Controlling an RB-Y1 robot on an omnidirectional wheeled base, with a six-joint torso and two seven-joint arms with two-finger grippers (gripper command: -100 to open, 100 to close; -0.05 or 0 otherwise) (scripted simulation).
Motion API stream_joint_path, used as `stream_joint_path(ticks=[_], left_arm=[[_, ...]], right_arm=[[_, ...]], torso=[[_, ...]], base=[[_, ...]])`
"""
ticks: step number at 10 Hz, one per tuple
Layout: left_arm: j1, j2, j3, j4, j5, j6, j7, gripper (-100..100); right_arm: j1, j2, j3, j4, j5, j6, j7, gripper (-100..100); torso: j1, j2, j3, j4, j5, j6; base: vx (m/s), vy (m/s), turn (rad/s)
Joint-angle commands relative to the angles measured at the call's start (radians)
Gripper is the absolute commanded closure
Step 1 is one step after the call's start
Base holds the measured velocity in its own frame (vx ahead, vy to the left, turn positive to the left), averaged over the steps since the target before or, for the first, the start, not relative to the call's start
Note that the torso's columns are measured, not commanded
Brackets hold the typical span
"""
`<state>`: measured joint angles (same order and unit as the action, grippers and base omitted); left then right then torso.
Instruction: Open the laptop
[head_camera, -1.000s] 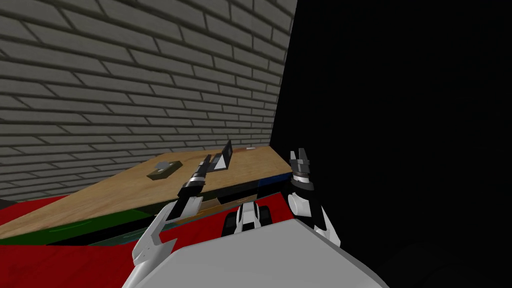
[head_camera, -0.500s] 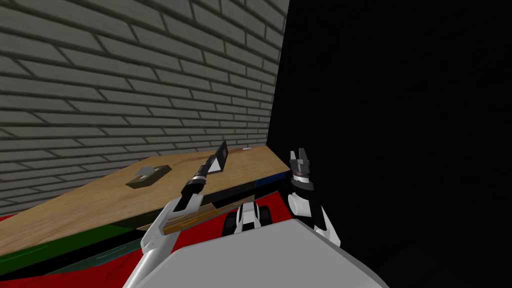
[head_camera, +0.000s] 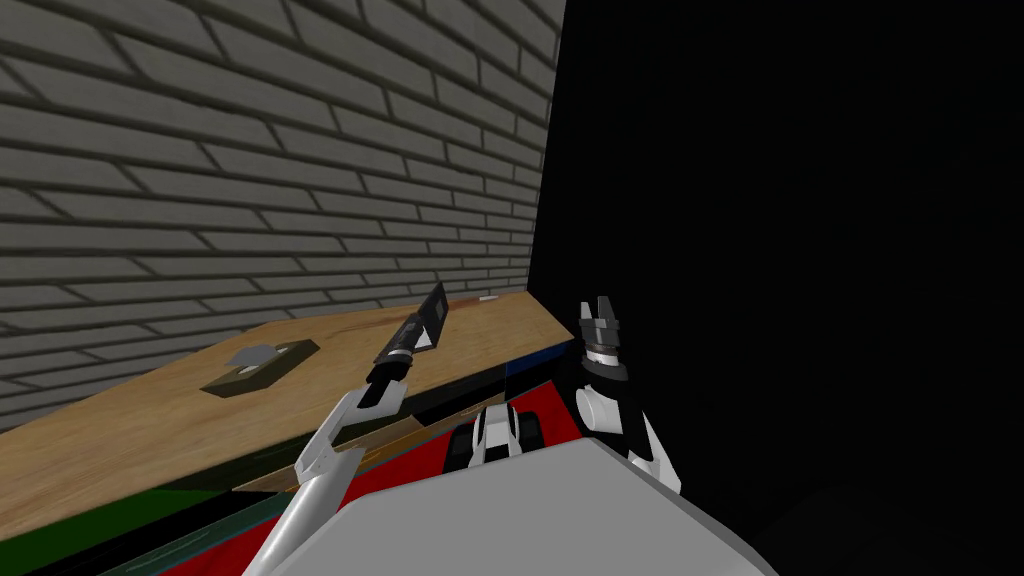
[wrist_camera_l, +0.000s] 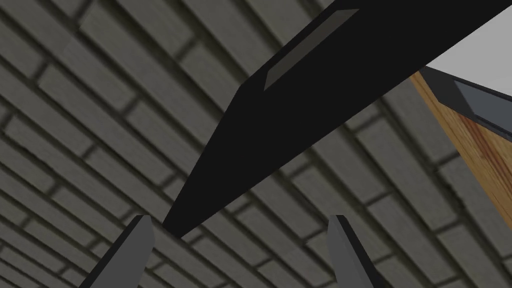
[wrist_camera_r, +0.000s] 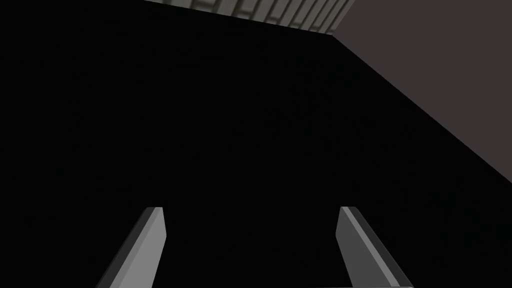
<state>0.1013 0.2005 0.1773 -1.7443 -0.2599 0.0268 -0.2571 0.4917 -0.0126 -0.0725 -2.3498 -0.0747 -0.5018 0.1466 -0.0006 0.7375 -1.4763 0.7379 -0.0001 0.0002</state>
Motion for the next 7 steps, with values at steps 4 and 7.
stream_joint_path(ticks=[4,7], left_arm=[[-0.041,0.018,0.014,0.068,-0.026,0.063,-0.015,-100],[-0.092,0.044,0.021,0.12,-0.003,0.027,0.007,100]], right_arm=[[0.0,0.0,0.0,0.0,0.0,0.0,0.0,0],[0.0,0.0,0.0,0.0,0.0,0.0,0.0,0]], torso=[[0.001,0.001,0.0,0.0,0.0,0.0],[0.001,0.001,0.001,0.0,0.0,0.0]], base=[[0.016,-0.02,-0.061],[-0.021,0.002,-0.003]])
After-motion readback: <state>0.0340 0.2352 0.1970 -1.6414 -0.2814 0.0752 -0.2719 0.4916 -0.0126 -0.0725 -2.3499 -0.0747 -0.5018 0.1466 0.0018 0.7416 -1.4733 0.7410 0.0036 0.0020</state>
